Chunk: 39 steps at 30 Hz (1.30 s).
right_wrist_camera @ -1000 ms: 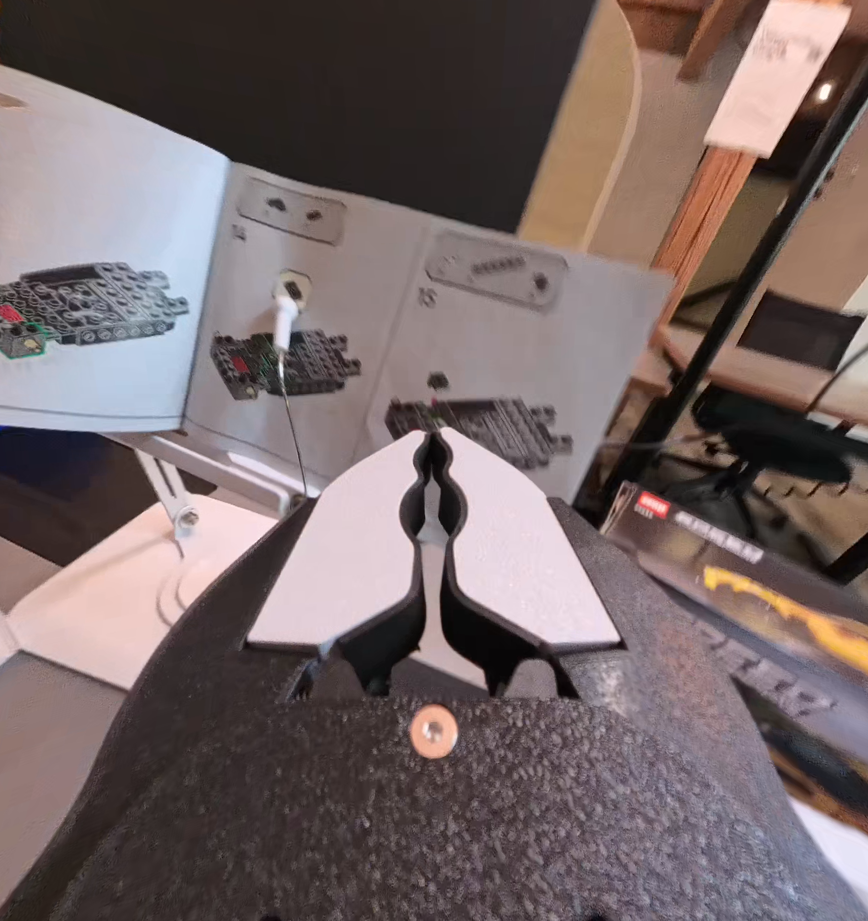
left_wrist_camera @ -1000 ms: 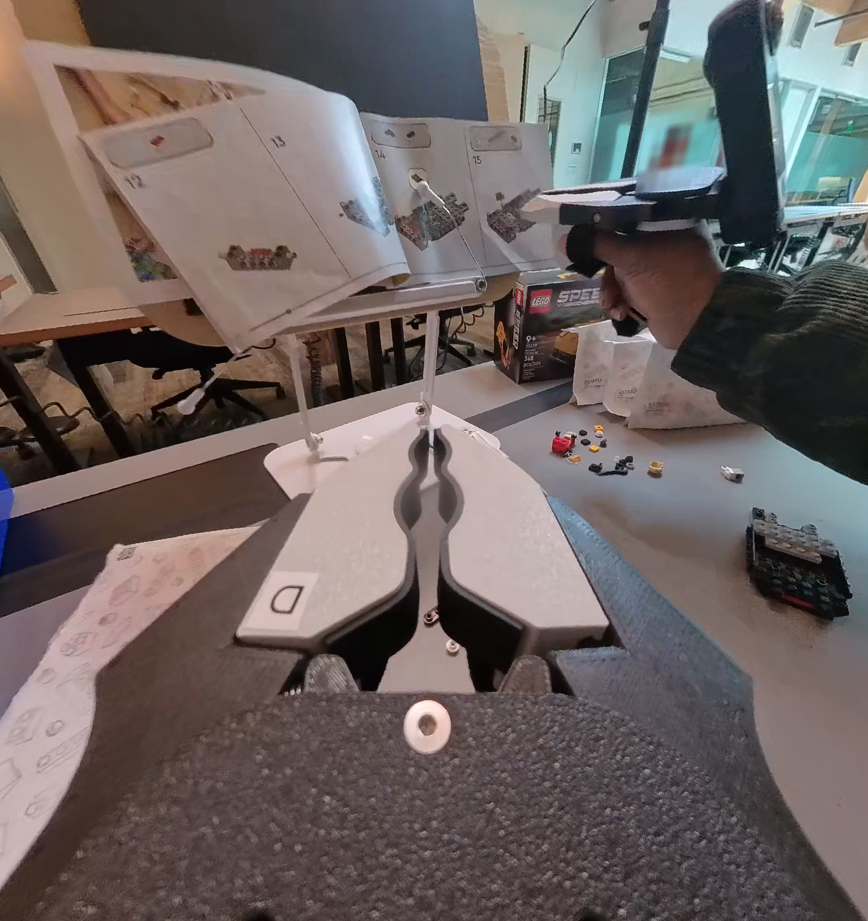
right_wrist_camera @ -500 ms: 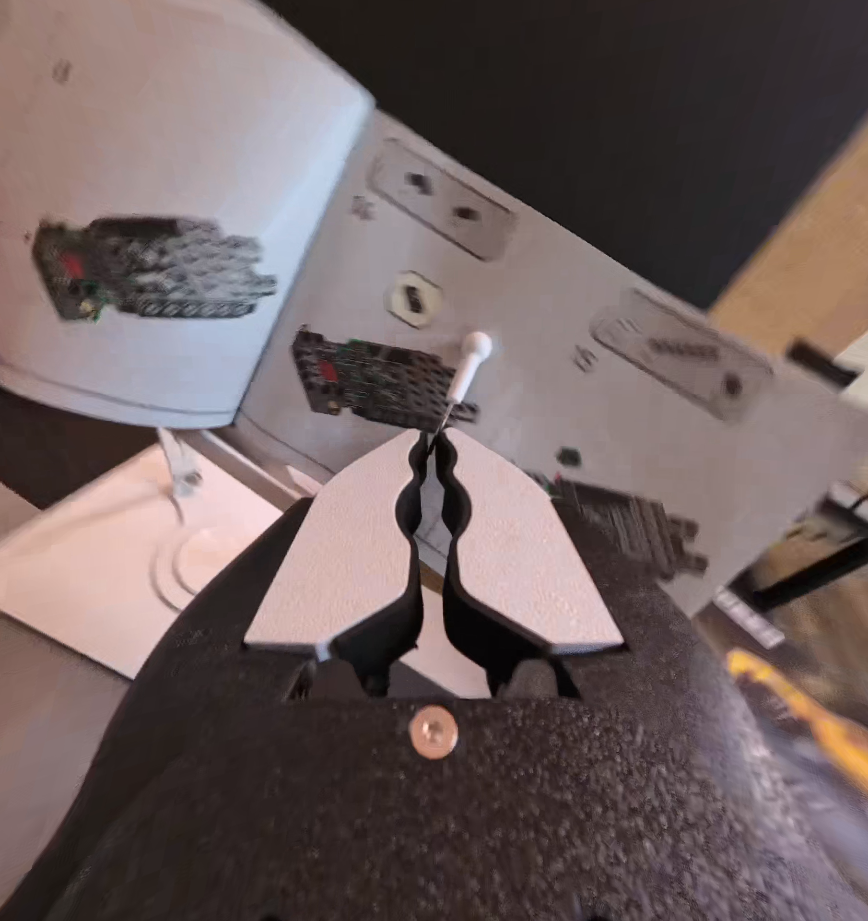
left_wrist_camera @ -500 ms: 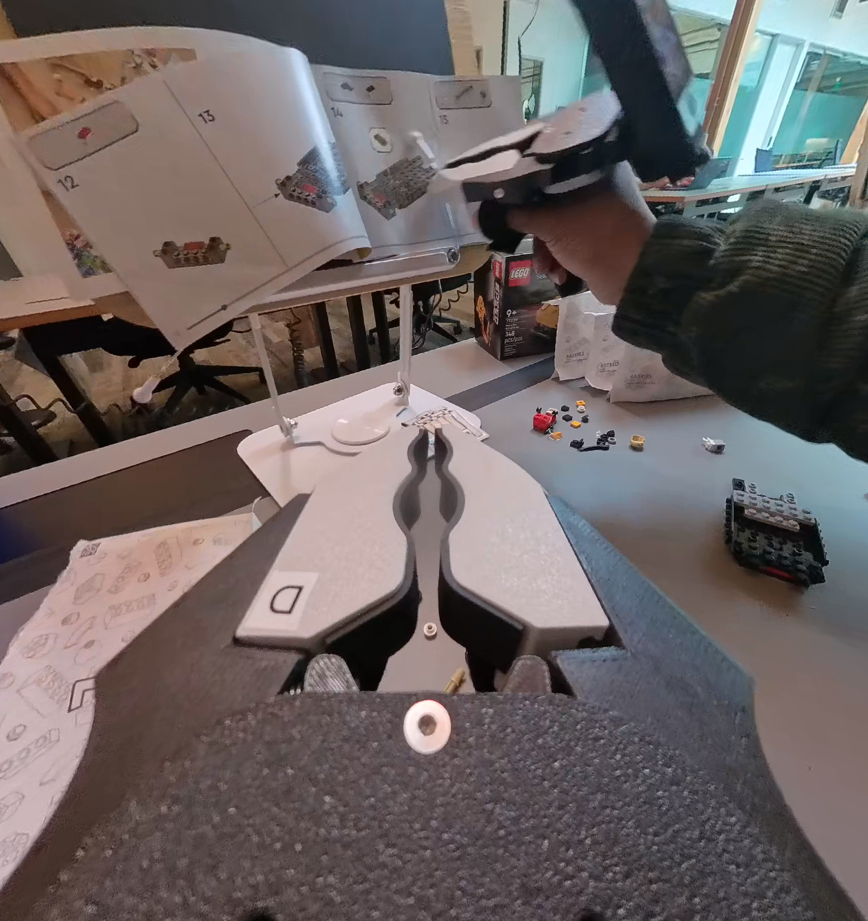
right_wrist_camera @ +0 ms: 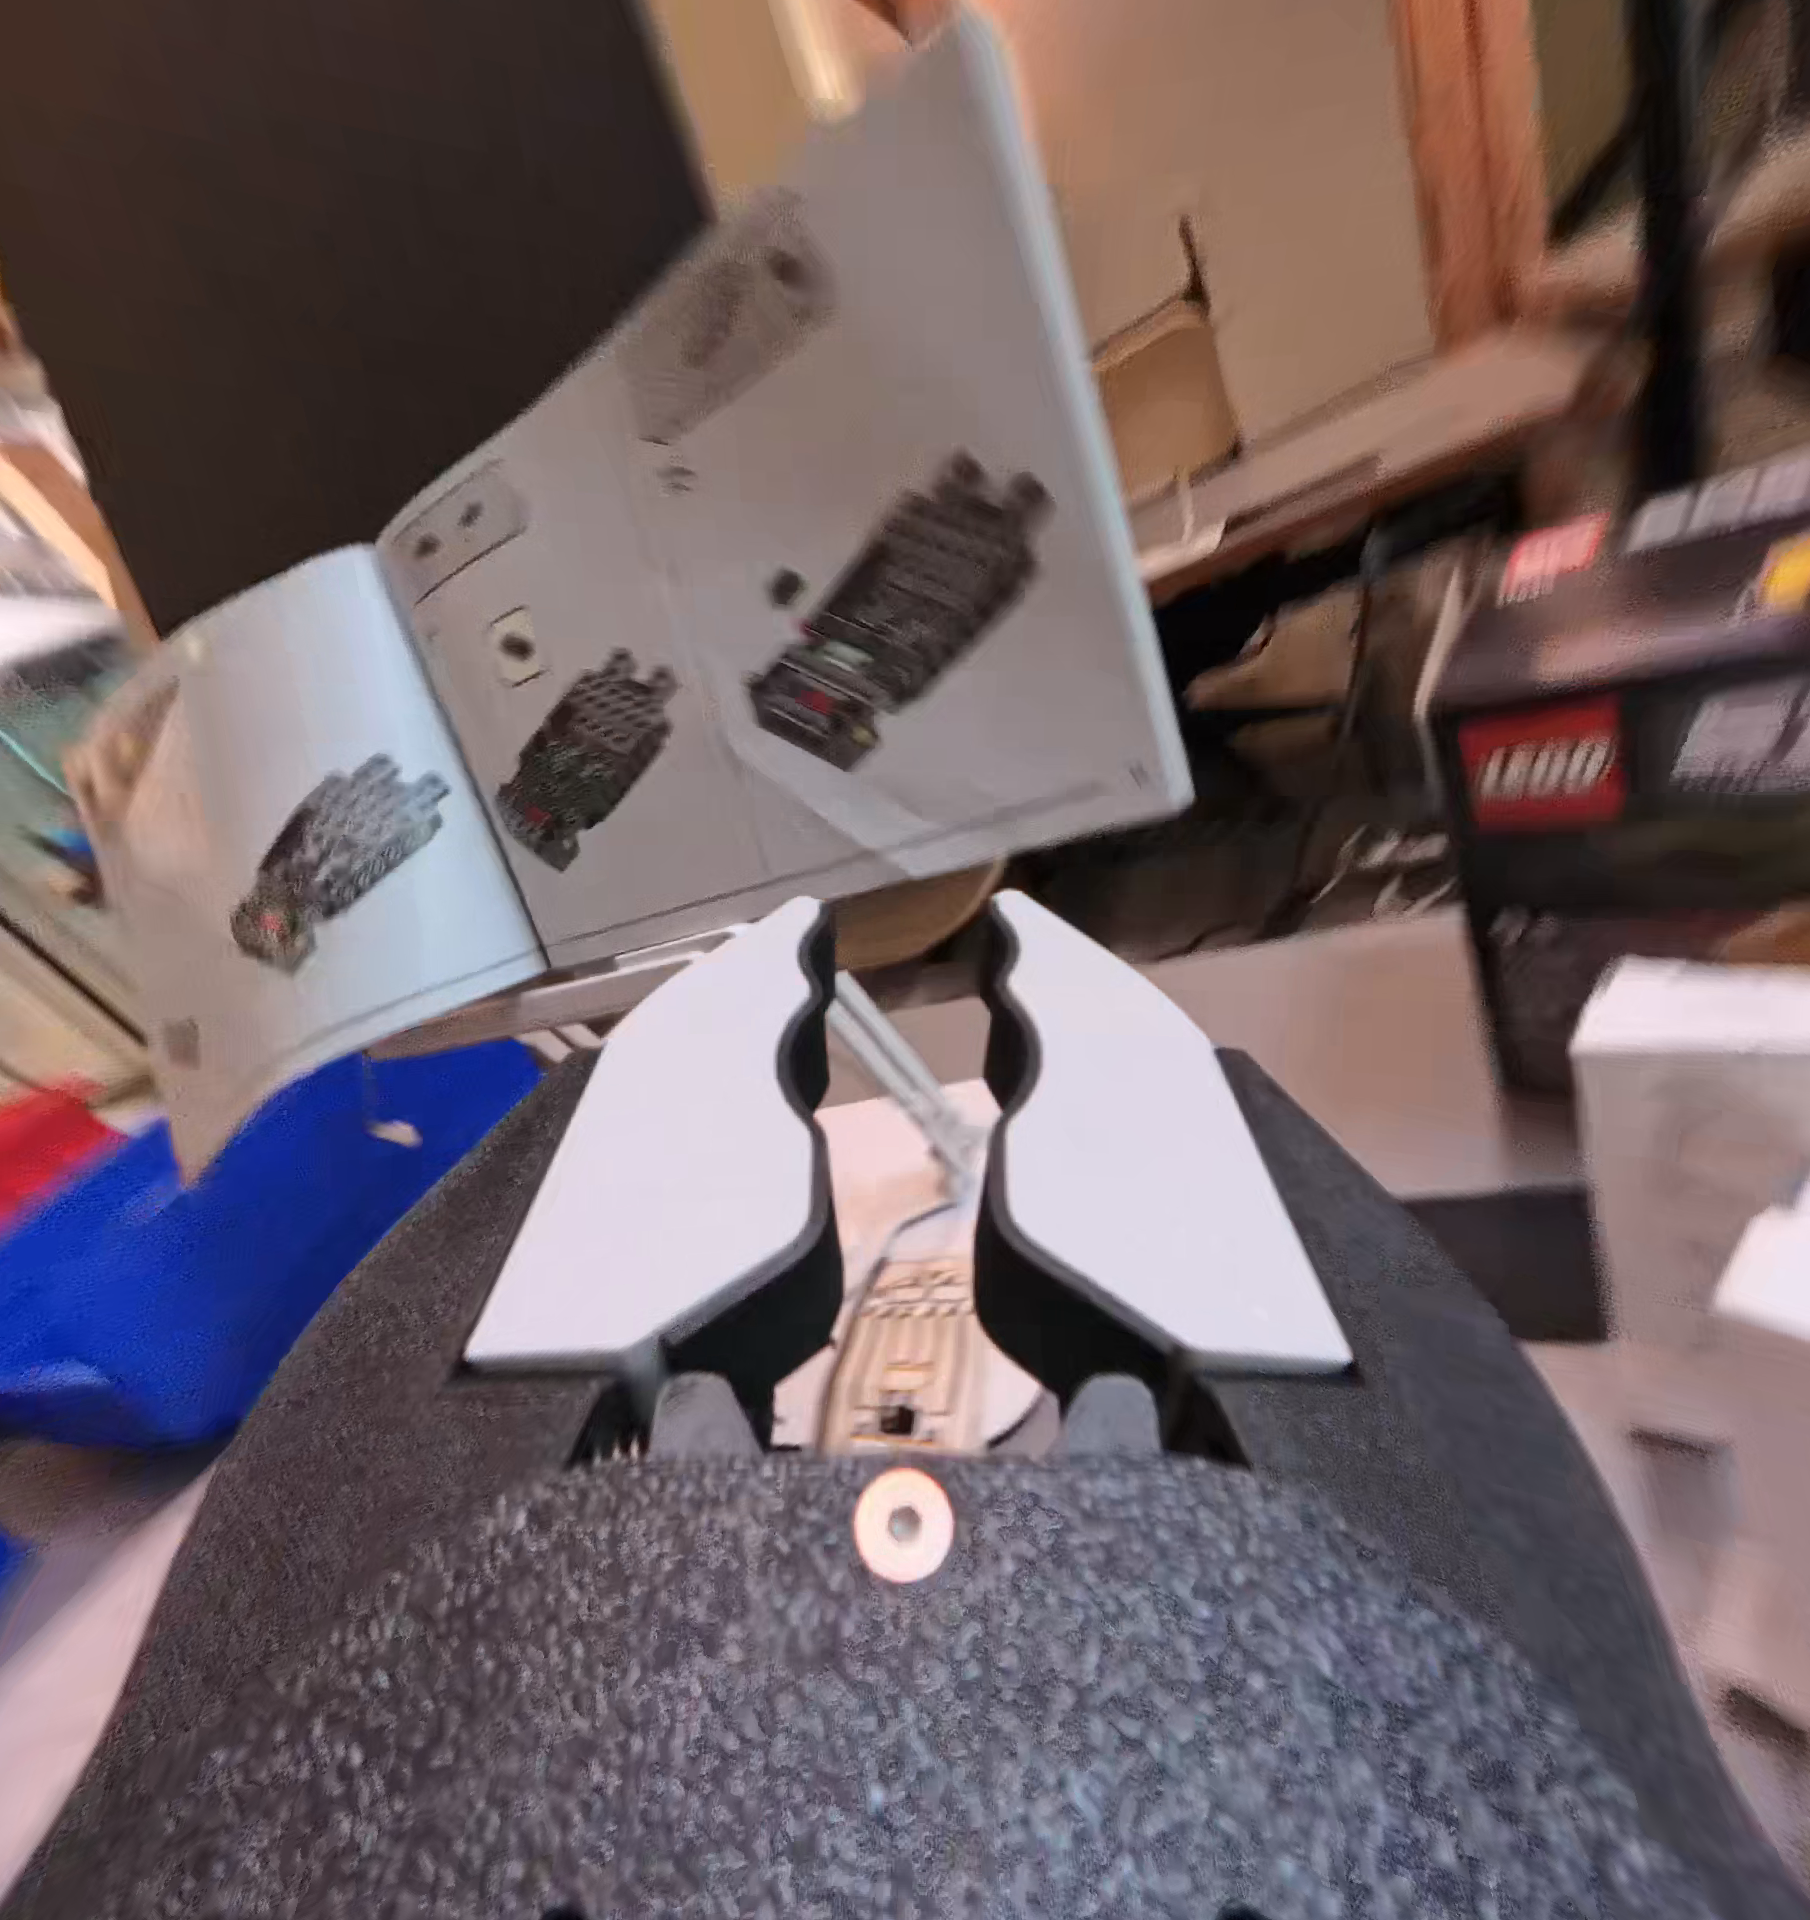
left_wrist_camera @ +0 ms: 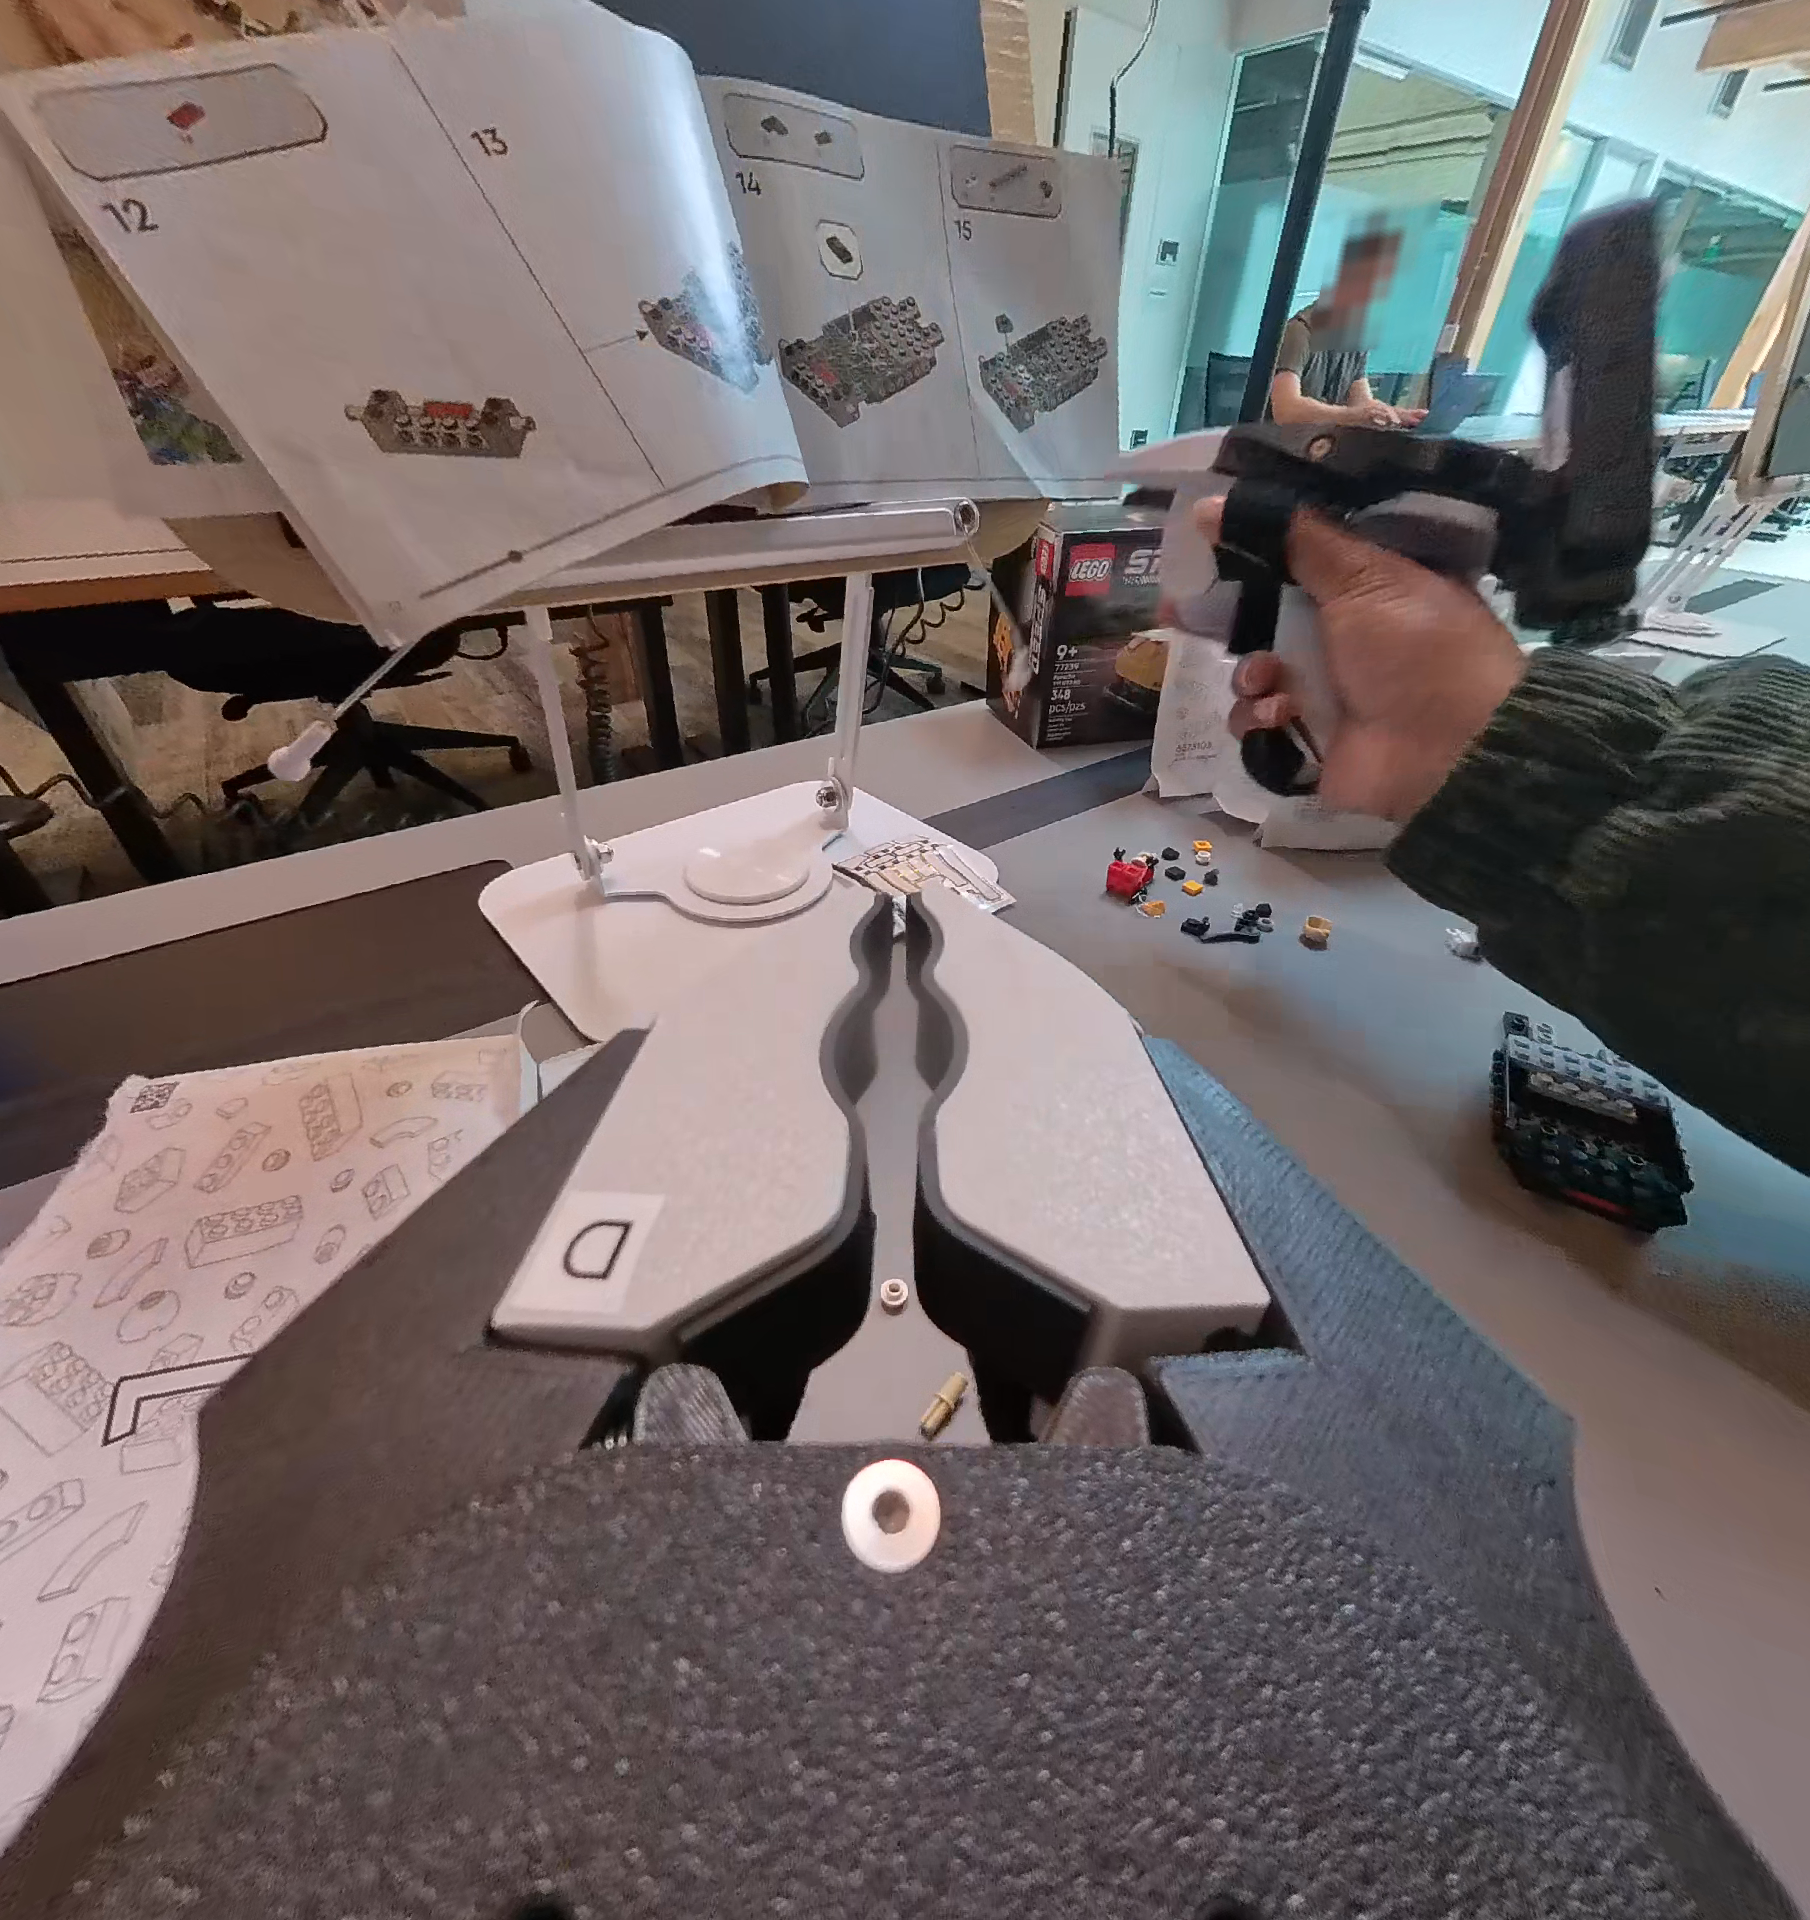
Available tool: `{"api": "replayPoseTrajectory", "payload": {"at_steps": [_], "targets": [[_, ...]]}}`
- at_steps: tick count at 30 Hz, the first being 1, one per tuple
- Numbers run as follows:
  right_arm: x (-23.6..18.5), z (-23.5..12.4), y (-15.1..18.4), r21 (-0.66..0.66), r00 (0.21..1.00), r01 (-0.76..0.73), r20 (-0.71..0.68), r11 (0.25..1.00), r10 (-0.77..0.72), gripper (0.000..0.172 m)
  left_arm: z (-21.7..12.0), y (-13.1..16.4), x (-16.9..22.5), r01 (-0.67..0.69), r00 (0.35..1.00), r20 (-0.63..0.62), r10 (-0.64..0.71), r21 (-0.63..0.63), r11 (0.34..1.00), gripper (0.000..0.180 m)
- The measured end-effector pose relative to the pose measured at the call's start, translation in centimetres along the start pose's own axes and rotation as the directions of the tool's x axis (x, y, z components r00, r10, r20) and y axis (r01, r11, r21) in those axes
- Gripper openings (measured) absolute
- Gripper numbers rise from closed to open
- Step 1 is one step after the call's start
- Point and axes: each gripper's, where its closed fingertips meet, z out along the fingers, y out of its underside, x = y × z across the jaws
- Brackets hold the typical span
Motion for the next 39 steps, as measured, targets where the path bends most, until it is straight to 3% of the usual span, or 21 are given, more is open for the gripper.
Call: {"api": "replayPoseTrajectory", "payload": {"at_steps": [3,6,10,11,13,16,22,31,35,39], "targets": [[-4.7,0.0,-0.8,0.0,0.919,0.394,0.026,0.919,-0.393,0.055,0.3,0.2,0.0,0.017,1.0,-0.012,-0.017,-0.004,1.0,0.002],[-11.0,2.0,0.8,-0.032,0.724,0.686,0.117,0.726,-0.679,0.084,0.4,0.3,0.3,0.009,1.0,-0.021,-0.009,-0.011,1.0,0.002],[-15.7,6.6,3.8,-0.106,0.561,0.828,0.17,0.551,-0.81,0.107,0.2,0.6,0.5,0.008,1.0,-0.027,-0.009,-0.021,1.0,0.002],[-15.6,7.9,4.3,-0.146,0.537,0.843,0.16,0.518,-0.828,0.108,0.1,0.8,0.5,0.01,0.999,-0.03,-0.011,-0.027,1.0,0.002],[-15.1,9.4,4.3,-0.179,0.514,0.853,0.13,0.489,-0.848,0.089,-0.1,1.2,0.6,0.011,0.999,-0.035,-0.012,-0.036,0.999,0.002],[-14.8,9.7,3.3,-0.145,0.526,0.847,0.094,0.511,-0.845,0.061,-0.1,1.3,0.5,0.015,0.999,-0.041,-0.017,-0.04,0.999,0.001],[-13.8,9.0,2.1,-0.112,0.594,0.804,0.123,0.584,-0.795,0.033,0.3,1.9,0.6,0.023,0.998,-0.054,-0.026,-0.059,0.998,0.002],[-12.2,7.6,0.6,-0.095,0.741,0.666,0.196,0.74,-0.642,0.031,1.3,0.9,0.4,0.015,0.999,-0.051,-0.017,-0.047,0.999,0.005],[-12.2,7.1,0.2,-0.076,0.778,0.6,0.287,0.796,-0.559,0.031,2.4,-1.7,-0.1,-0.025,0.999,-0.035,0.025,-0.012,1.0,0.006],[-12.3,6.9,0.3,-0.065,0.774,0.572,0.373,0.818,-0.512,0.025,4.3,-6.1,-1.5,-0.032,0.999,-0.009,0.032,0.029,0.999,0.009]]}}
